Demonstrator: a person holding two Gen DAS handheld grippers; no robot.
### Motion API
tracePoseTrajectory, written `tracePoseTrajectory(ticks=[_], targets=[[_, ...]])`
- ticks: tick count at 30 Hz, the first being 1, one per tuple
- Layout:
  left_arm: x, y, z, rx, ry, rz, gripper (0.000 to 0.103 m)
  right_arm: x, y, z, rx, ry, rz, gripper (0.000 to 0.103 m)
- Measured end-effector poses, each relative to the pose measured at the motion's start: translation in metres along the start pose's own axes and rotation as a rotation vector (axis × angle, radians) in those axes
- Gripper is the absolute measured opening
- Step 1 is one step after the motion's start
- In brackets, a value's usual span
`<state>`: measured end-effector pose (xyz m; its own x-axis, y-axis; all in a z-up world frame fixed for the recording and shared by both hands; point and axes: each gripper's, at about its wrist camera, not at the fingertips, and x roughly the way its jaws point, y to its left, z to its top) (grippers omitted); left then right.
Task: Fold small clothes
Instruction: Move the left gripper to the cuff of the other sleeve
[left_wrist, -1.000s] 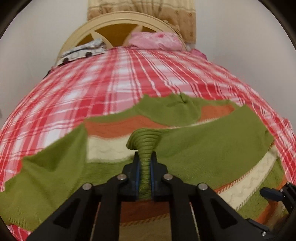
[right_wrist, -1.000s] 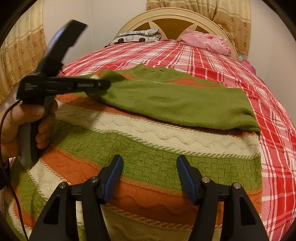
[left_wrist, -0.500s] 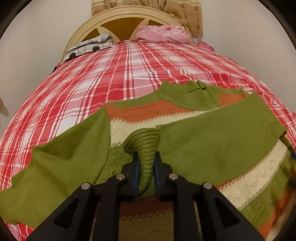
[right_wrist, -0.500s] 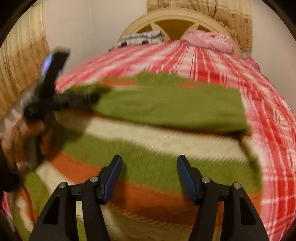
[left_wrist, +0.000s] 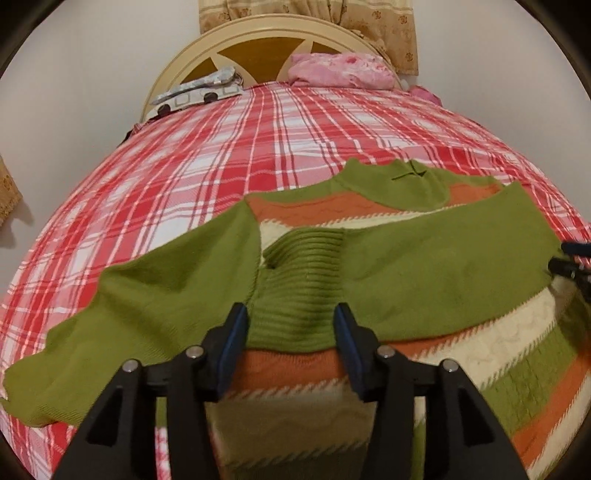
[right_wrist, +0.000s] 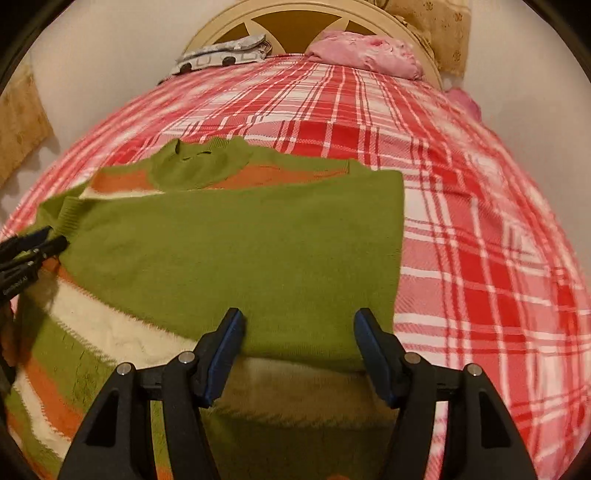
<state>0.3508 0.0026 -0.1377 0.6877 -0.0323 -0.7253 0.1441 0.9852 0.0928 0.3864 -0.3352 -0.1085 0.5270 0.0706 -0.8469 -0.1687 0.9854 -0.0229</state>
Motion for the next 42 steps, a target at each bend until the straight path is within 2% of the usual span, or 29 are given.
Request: tracePoseTrajectory(ticks=[1,3,4,7,9,12,13,15,17,21,24,28,30,32,35,40,42], targets=[[-0.007,0.0,-0.002,0.009,-0.016,0.002,0.069,-0.009,0.008,0.004,-0.005,-0.015,-0.014,0.063],[-0.02,0.002,-0.006,0.03,-0.054,0.034,0.082,-0.023,0.027,0.013,-0.045,-0.056,0.026,0.063],[-0.028,0.005,-0.009,0.04,-0.075,0.047,0.083,-0.03,0.045,0.019,-0.09,-0.079,0.047,0.063],[-0.045,0.02,-0.014,0.04,-0.091,0.057,0.084,-0.025,0.089,0.029,-0.18,-0.088,0.083,0.063],[-0.054,0.035,-0.018,0.022,-0.096,0.066,0.084,-0.009,0.104,0.03,-0.179,-0.054,0.135,0.063],[-0.067,0.063,-0.029,0.001,-0.1,0.095,0.084,0.021,0.122,0.018,-0.183,0.046,0.13,0.063],[-0.07,0.074,-0.034,-0.003,-0.101,0.114,0.088,0.016,0.124,0.014,-0.181,0.022,0.121,0.063],[-0.074,0.093,-0.042,-0.015,-0.095,0.158,0.091,0.01,0.131,0.014,-0.204,0.038,0.09,0.063],[-0.075,0.112,-0.047,-0.042,-0.082,0.18,0.091,0.0,0.14,0.017,-0.214,0.003,0.087,0.063],[-0.079,0.138,-0.058,-0.113,-0.072,0.197,0.091,-0.016,0.177,0.043,-0.219,-0.093,0.22,0.063],[-0.083,0.143,-0.066,-0.122,-0.076,0.201,0.091,-0.005,0.2,0.059,-0.205,-0.091,0.291,0.063],[-0.081,0.15,-0.073,-0.13,-0.066,0.203,0.091,0.01,0.225,0.069,-0.169,-0.076,0.327,0.063],[-0.079,0.158,-0.076,-0.144,-0.056,0.201,0.091,0.022,0.245,0.072,-0.198,-0.063,0.302,0.063],[-0.078,0.166,-0.079,-0.167,-0.051,0.197,0.091,0.035,0.253,0.072,-0.194,-0.025,0.289,0.062],[-0.082,0.176,-0.085,-0.181,-0.056,0.202,0.091,0.04,0.246,0.073,-0.163,-0.025,0.282,0.042],[-0.082,0.197,-0.093,-0.212,-0.05,0.218,0.091,0.013,0.217,0.073,-0.122,-0.123,0.238,0.037],[-0.081,0.204,-0.095,-0.229,-0.044,0.227,0.091,0.006,0.208,0.074,-0.091,-0.136,0.283,0.037]])
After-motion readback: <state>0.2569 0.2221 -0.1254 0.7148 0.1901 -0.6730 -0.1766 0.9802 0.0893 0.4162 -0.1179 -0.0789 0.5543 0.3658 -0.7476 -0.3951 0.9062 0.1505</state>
